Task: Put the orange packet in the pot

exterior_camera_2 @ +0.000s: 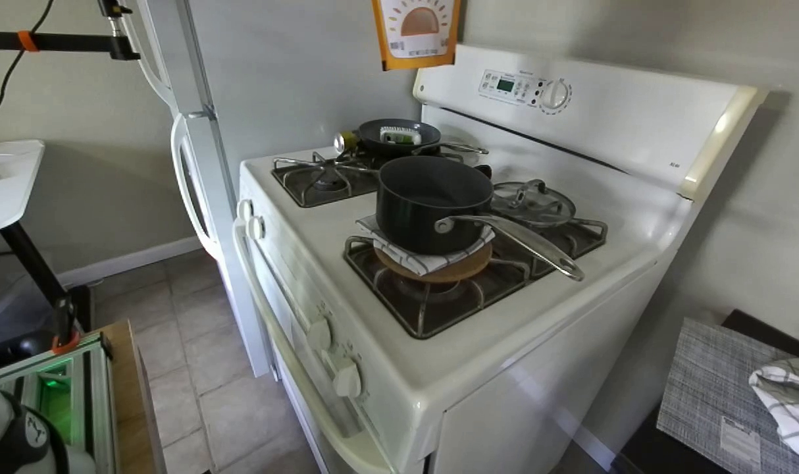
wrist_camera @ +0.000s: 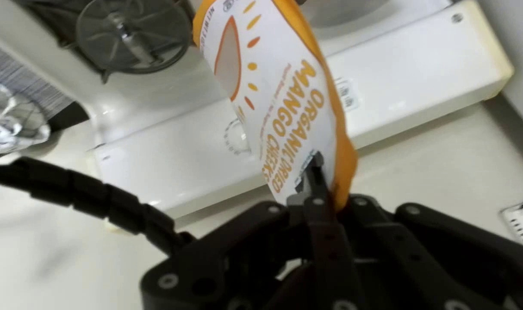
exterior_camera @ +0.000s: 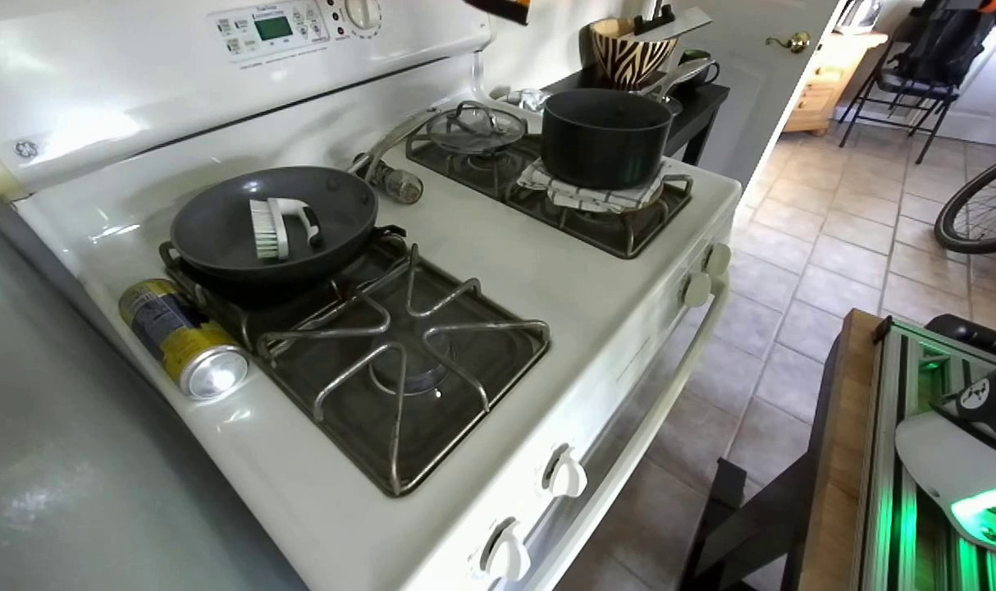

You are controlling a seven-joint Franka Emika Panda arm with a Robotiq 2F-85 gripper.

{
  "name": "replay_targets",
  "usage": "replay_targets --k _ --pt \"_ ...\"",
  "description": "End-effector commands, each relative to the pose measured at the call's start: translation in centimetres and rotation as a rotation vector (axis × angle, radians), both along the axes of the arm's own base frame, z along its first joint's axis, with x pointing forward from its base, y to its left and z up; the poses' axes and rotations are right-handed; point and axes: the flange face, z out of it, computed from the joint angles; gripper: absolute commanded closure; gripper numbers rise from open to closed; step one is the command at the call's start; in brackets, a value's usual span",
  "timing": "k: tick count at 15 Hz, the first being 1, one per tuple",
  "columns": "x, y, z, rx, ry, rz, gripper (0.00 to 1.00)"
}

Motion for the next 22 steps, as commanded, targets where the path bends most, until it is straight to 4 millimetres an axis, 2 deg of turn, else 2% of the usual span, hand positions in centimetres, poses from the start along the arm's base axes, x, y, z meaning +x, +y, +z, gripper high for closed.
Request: replay_targets --k 1,3,6,10,14,17,22 --pt "-0.7 -5.3 0.0 -0.048 0.002 -0.198 1.0" --pt "-0.8 -7.4 -1.1 -0.056 0.017 -0.299 1.0" --pt "-2.1 -8.5 -2.8 -0.057 0.05 -0.39 1.0" --pt "-4.5 -8.0 -5.1 -0.044 0.125 -0.459 1.0" --pt "-6.3 -8.6 -6.9 -0.024 0.141 -0.522 1.0" --pt "-6.4 -8.5 -8.6 -0.004 0.137 -0.541 1.0" --pt "-5.2 -8.5 -10.5 0.006 0.143 -0.539 1.0"
